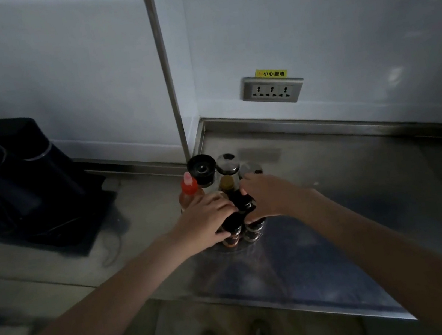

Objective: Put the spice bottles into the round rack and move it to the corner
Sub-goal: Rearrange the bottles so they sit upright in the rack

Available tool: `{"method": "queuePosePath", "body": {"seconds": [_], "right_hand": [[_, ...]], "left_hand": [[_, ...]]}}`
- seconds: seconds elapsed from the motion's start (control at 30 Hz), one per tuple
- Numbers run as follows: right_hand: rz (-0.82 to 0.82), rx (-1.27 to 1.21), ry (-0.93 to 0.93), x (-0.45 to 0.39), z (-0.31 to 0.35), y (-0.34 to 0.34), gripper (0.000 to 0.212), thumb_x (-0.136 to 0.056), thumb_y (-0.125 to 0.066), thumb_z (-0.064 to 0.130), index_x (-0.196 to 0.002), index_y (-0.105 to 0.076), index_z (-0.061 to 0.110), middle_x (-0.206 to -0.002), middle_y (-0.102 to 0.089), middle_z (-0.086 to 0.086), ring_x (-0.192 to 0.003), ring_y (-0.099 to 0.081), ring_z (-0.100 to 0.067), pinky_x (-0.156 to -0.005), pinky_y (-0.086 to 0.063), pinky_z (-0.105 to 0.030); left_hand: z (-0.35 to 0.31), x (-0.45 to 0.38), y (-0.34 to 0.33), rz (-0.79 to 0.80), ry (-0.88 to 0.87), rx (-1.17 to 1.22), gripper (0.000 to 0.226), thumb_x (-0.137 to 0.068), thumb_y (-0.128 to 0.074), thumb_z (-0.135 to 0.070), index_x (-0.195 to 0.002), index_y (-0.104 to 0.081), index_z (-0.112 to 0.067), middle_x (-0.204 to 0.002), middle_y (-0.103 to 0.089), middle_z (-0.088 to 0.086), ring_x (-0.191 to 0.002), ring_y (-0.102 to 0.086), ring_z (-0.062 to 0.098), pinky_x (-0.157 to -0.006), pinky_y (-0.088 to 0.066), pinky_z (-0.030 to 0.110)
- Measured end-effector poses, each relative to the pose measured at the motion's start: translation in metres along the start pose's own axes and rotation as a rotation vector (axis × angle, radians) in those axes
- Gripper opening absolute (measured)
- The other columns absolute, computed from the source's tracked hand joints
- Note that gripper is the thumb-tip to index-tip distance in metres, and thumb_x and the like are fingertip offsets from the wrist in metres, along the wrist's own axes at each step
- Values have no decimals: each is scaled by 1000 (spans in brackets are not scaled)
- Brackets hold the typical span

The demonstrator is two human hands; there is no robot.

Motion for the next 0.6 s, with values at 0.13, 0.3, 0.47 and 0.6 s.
{"method": "queuePosePath", "body": {"seconds": [0.13,0.3,0.47,0.6], "right_hand": [[-155,-32,-3,-8,2,30,40,-86,-60,23,-120,-53,4,-124,-54,-15,-113,-53,-29,-90,-43,-33],[-190,-64,35,-32,15,37,31,-90,-51,10,-119,-60,8,-124,-54,-12,-116,-51,-29,-90,-40,-29],[-100,-6,19,-49,15,19,33,-91,-49,11,-123,-58,11,-126,-54,-14,-117,-52,-30,-89,-44,-34],[-134,-6,-3,-51,10,14,27,-91,-51,13,-114,-62,6,-119,-63,-13,-108,-60,-28,-83,-48,-31]], "left_hand": [[2,5,9,-66,-15,10,58,-64,-79,-30,-116,-60,-14,-116,-66,5,-110,-60,24,-96,-45,42],[27,32,30,-203,96,77,48,-64,-80,-27,-105,-60,-13,-106,-68,4,-92,-68,20,-73,-57,31],[46,45,17,-157,214,186,46,-71,-75,-27,-110,-57,-13,-112,-64,3,-95,-65,20,-75,-52,30],[46,36,18,-137,274,236,46,-79,-68,-30,-119,-54,-12,-123,-61,2,-103,-62,19,-83,-49,30]]}}
Point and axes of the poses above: each hand's wrist, its own x-axis away from the middle knuckle, its own y-axis out of the back of the hand, z = x × y, the point moved 10 cm from there along -x, towards the middle knuckle
